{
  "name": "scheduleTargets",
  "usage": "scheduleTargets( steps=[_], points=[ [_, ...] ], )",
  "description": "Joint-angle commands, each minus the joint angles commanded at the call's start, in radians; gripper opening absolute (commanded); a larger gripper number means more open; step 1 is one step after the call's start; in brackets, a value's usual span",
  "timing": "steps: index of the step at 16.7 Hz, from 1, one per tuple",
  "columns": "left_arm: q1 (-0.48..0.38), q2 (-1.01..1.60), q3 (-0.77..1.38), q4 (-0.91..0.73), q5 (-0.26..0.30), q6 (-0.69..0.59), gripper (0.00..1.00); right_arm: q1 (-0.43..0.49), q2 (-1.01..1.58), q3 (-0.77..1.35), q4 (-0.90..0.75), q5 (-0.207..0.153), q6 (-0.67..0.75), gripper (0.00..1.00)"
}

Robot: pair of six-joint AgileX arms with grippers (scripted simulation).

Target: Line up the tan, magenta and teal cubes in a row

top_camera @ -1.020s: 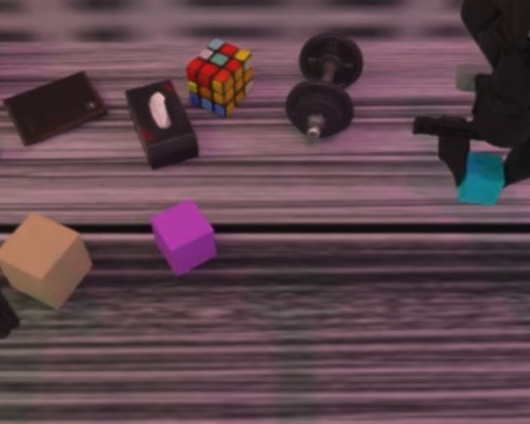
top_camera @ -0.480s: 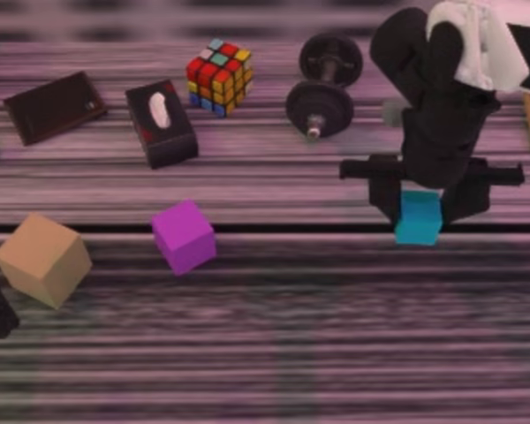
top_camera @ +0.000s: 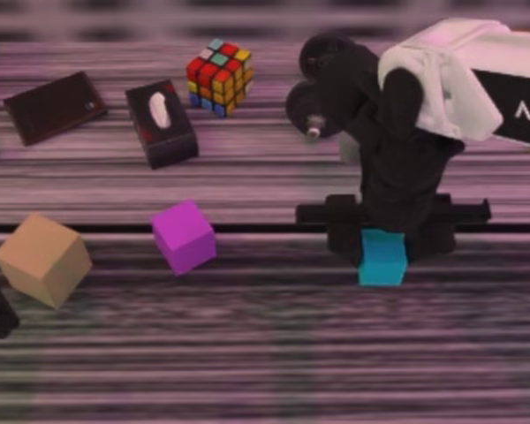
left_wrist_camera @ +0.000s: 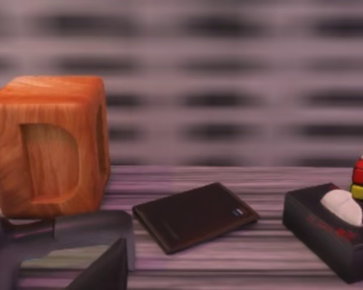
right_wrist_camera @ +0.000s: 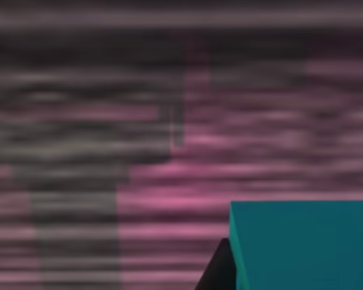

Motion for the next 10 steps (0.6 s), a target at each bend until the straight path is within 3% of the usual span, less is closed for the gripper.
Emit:
scheduleTargets(
  steps=[4,10],
  points=[
    [0.000,0.000,0.000,0.000,0.000,0.000,1.00,-0.001,0.018,-0.024,0.039,-0.001,-0.002,0.00],
    [0.000,0.000,0.000,0.000,0.000,0.000,1.00,0.001,0.090,-0.145,0.237,0.000,0.003,0.00]
  ],
)
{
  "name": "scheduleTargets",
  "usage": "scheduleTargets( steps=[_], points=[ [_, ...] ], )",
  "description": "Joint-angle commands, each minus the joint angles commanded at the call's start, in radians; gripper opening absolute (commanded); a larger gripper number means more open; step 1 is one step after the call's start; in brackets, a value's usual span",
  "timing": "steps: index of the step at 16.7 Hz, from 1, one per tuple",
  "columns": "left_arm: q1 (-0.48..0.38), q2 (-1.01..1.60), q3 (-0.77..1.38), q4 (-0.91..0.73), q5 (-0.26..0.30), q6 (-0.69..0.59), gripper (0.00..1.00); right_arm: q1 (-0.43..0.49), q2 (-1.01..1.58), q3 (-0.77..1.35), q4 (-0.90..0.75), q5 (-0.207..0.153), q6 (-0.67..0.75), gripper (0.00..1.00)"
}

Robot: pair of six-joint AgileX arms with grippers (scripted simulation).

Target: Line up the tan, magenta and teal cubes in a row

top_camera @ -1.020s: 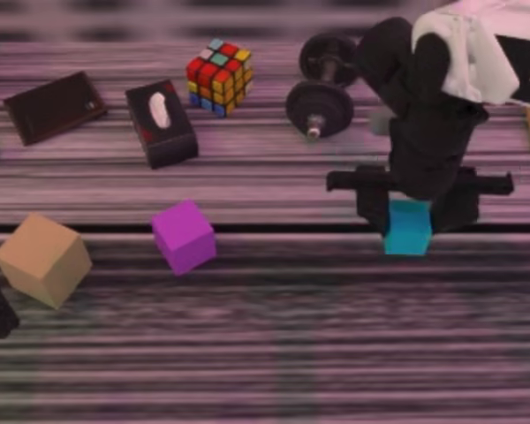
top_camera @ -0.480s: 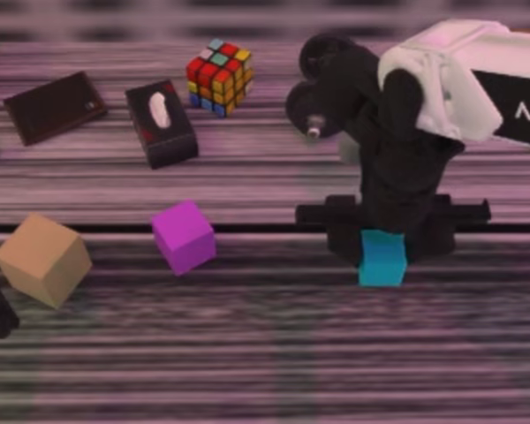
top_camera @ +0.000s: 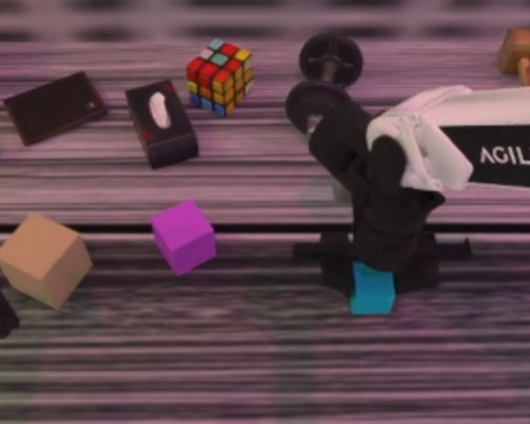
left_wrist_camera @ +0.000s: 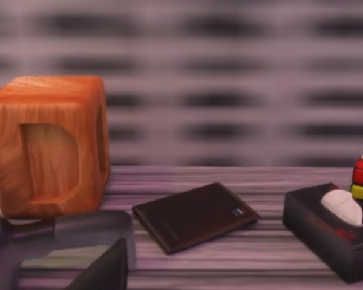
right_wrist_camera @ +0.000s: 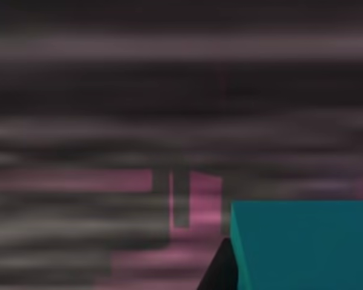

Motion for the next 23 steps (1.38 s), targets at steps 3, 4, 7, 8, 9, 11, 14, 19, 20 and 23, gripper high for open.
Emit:
scheduleTargets(
  steps=[3,4,7,8,9,11,14,19,20,23],
  points=[
    [0.000,0.000,0.000,0.000,0.000,0.000,1.00,0.001,0.006,-0.009,0.013,0.001,0.000,0.00],
    [0.000,0.000,0.000,0.000,0.000,0.000,1.00,0.001,0.006,-0.009,0.013,0.001,0.000,0.00],
    [0.000,0.000,0.000,0.000,0.000,0.000,1.00,0.001,0.006,-0.009,0.013,0.001,0.000,0.15],
    [0.000,0.000,0.000,0.000,0.000,0.000,1.00,0.001,0.006,-0.009,0.013,0.001,0.000,0.23],
    [0.000,0.000,0.000,0.000,0.000,0.000,1.00,0.001,0.006,-0.009,0.013,0.001,0.000,0.30],
    [0.000,0.000,0.000,0.000,0.000,0.000,1.00,0.001,0.006,-0.009,0.013,0.001,0.000,0.45],
    [0.000,0.000,0.000,0.000,0.000,0.000,1.00,0.001,0.006,-0.009,0.013,0.001,0.000,0.68],
    [0.000,0.000,0.000,0.000,0.000,0.000,1.00,0.001,0.006,-0.009,0.013,0.001,0.000,1.00],
    [0.000,0.000,0.000,0.000,0.000,0.000,1.00,0.001,0.006,-0.009,0.013,0.001,0.000,1.00],
    [0.000,0.000,0.000,0.000,0.000,0.000,1.00,0.001,0.006,-0.009,0.013,0.001,0.000,1.00]
  ],
)
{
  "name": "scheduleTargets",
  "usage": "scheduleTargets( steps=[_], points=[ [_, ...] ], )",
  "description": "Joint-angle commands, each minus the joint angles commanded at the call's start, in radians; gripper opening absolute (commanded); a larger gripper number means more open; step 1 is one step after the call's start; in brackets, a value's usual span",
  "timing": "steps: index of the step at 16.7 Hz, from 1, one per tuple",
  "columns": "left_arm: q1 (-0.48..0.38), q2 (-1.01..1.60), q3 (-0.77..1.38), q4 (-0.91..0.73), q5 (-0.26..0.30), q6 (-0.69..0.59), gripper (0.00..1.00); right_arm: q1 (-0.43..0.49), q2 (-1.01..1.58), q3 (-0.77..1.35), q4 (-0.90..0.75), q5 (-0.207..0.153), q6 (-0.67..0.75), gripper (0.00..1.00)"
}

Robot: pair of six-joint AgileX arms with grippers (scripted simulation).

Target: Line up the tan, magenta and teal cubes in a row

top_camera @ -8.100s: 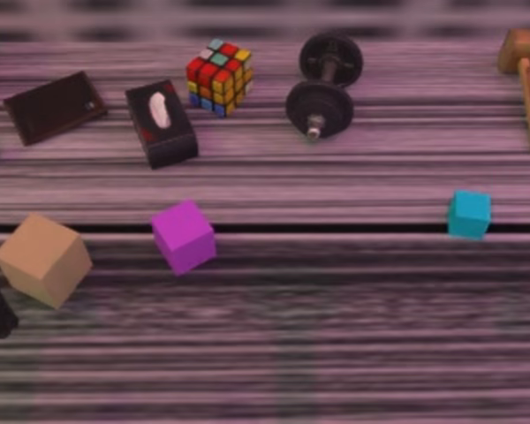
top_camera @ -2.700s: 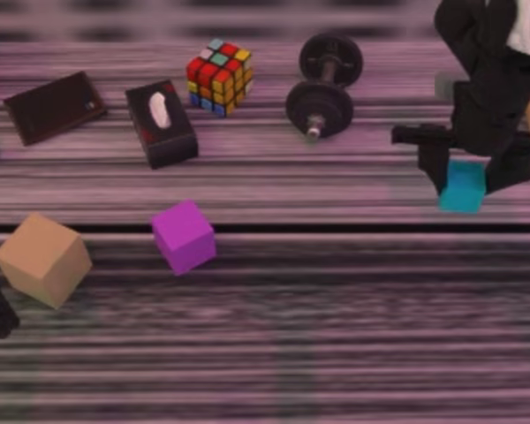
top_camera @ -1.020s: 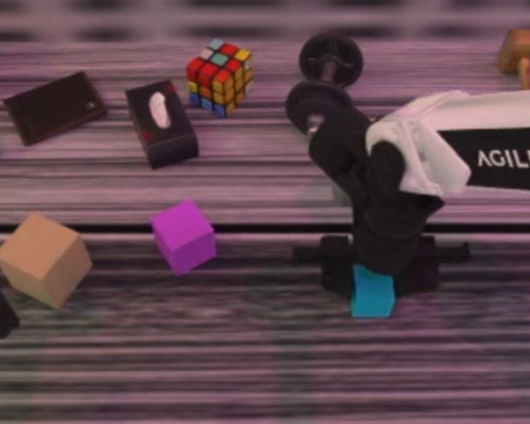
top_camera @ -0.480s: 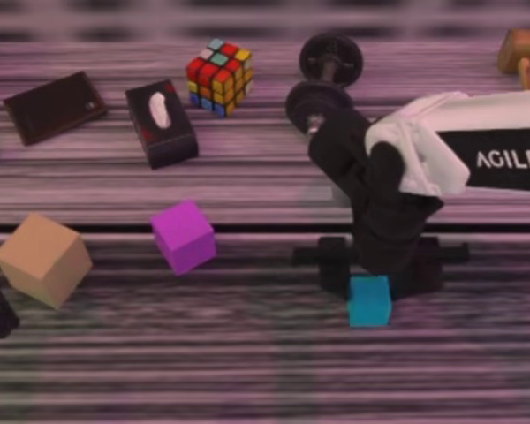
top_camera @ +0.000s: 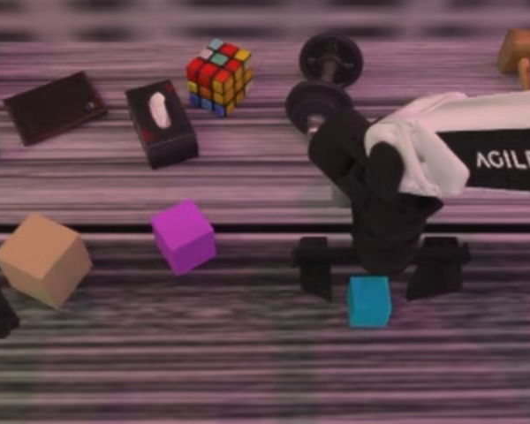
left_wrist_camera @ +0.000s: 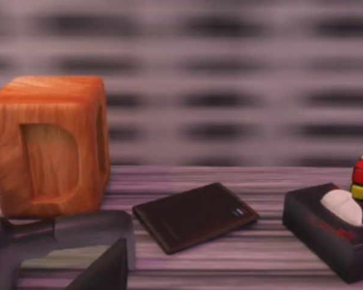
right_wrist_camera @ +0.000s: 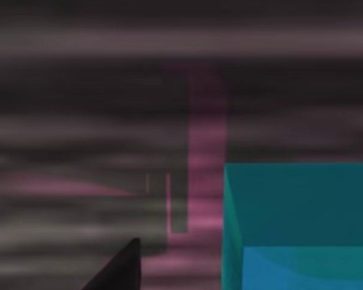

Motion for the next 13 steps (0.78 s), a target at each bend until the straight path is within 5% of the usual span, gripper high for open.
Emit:
scheduleTargets(
  steps=[6,13],
  points=[
    [0.000,0.000,0.000,0.000,0.000,0.000,1.00,0.002,-0.007,0.013,-0.017,0.000,-0.001,1.00],
    [0.000,0.000,0.000,0.000,0.000,0.000,1.00,0.010,-0.095,0.137,-0.236,-0.001,0.001,1.00]
  ],
)
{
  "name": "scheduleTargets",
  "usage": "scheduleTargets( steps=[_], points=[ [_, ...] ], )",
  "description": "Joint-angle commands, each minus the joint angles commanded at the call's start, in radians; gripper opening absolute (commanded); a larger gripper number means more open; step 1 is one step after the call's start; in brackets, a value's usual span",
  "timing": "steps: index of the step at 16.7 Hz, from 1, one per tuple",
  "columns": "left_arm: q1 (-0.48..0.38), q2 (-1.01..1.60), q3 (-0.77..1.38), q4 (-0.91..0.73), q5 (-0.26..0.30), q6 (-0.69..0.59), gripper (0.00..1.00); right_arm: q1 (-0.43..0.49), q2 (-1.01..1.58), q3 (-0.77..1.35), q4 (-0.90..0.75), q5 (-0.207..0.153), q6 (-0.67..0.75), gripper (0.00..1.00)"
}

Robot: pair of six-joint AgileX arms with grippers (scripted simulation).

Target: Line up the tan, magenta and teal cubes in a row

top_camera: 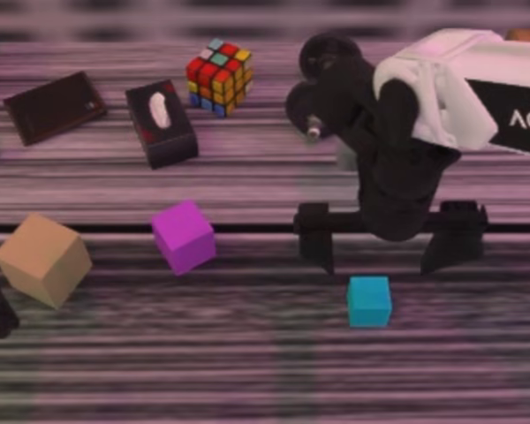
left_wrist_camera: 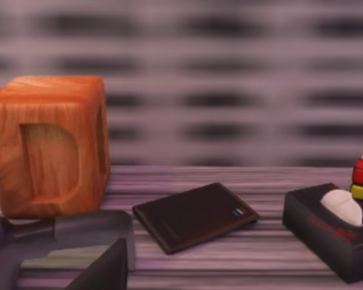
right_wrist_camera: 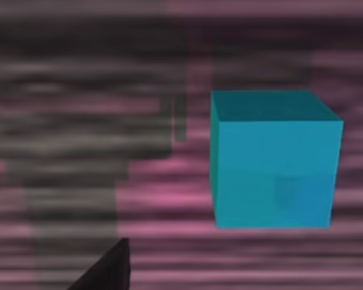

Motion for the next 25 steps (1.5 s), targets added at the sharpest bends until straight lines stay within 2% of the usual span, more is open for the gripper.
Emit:
scheduleTargets(
  steps=[7,12,18,21,25],
  points=[
    [-0.003,0.009,0.009,-0.007,0.001,0.003,1.00,-0.003,-0.014,-0.003,-0.004,0.000,-0.004,1.00],
    [-0.059,0.216,0.211,-0.139,0.005,0.072,1.00,0.016,-0.223,-0.177,0.106,-0.009,-0.077,1.00],
    [-0.168,0.797,0.674,-0.443,0.003,0.223,1.00,-0.041,-0.782,-0.598,0.376,-0.025,-0.245,1.00],
    [-0.231,1.165,0.928,-0.624,0.003,0.309,1.00,-0.121,-1.101,-0.840,0.533,-0.033,-0.340,1.00],
    [-0.312,1.587,1.240,-0.849,0.005,0.416,1.00,-0.273,-1.463,-1.124,0.731,-0.036,-0.459,1.00]
  ],
)
